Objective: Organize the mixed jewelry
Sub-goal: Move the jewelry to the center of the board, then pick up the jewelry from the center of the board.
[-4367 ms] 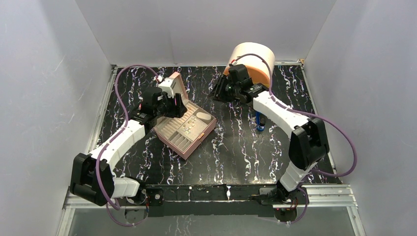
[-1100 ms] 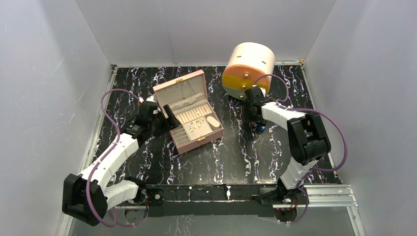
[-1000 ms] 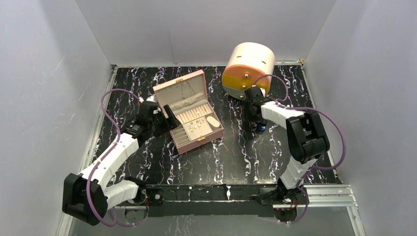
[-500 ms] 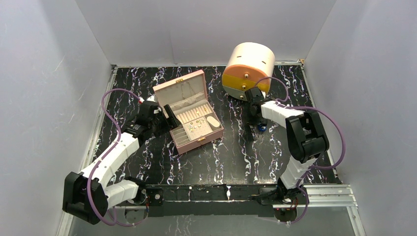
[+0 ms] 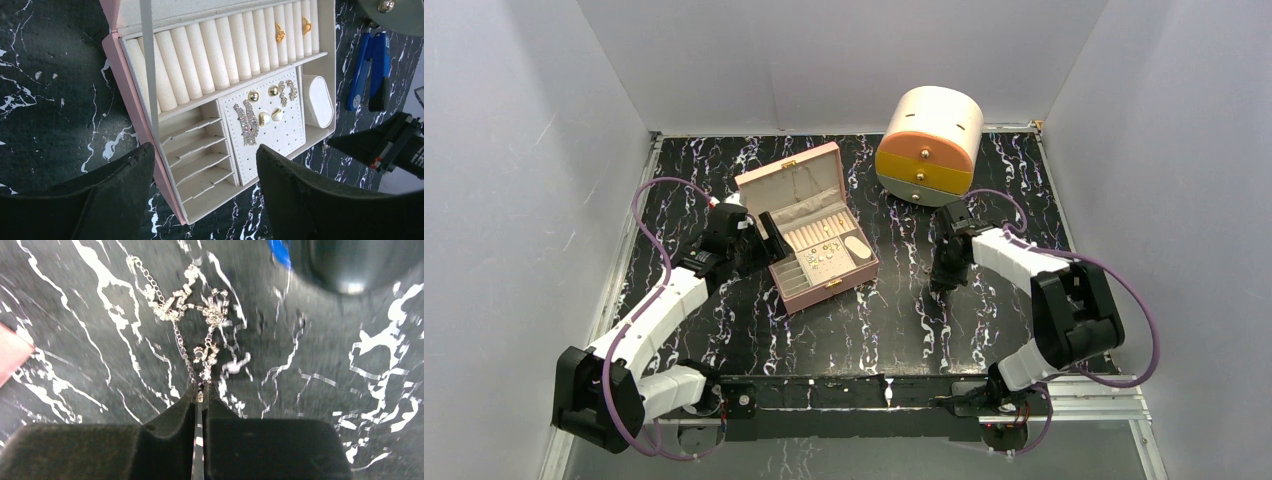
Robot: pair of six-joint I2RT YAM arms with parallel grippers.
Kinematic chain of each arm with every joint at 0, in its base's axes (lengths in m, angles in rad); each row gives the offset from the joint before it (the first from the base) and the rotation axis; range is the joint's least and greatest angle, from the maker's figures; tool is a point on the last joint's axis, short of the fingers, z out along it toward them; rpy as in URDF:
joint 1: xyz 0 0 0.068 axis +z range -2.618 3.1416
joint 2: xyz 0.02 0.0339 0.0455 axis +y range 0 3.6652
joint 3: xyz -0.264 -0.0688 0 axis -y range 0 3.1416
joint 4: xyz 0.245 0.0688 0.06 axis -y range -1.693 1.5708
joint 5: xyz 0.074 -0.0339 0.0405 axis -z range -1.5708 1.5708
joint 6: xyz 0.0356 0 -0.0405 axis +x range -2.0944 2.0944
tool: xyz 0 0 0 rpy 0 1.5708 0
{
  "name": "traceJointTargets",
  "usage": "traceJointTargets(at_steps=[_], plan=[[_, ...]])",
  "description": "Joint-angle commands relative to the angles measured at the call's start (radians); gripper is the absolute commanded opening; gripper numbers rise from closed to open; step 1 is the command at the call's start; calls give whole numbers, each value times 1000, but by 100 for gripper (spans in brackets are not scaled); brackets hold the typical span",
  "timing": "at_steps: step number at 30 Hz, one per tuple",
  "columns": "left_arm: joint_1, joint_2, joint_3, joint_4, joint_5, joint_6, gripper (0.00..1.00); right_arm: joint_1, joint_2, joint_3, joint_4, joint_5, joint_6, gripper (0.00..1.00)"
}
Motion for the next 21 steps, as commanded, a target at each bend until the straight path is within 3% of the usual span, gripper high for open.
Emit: traceJointTargets(at_steps=[1, 4, 7, 9, 21], plan=[[6, -8, 34, -8, 15, 23, 72, -4, -91, -46, -81, -94, 103, 6], [6, -6, 34, -9, 17, 26, 72, -4, -127, -74, -115, -104, 145, 8], [5, -6, 37, -11, 18, 30, 72, -4, -150, -64, -130, -78, 153, 29], [6, -8, 41, -11, 16, 34, 72, -4, -155, -37, -131, -43, 149, 35], [5, -54, 66, -22, -26, 48, 72, -2, -73, 4, -8, 74, -40, 33]])
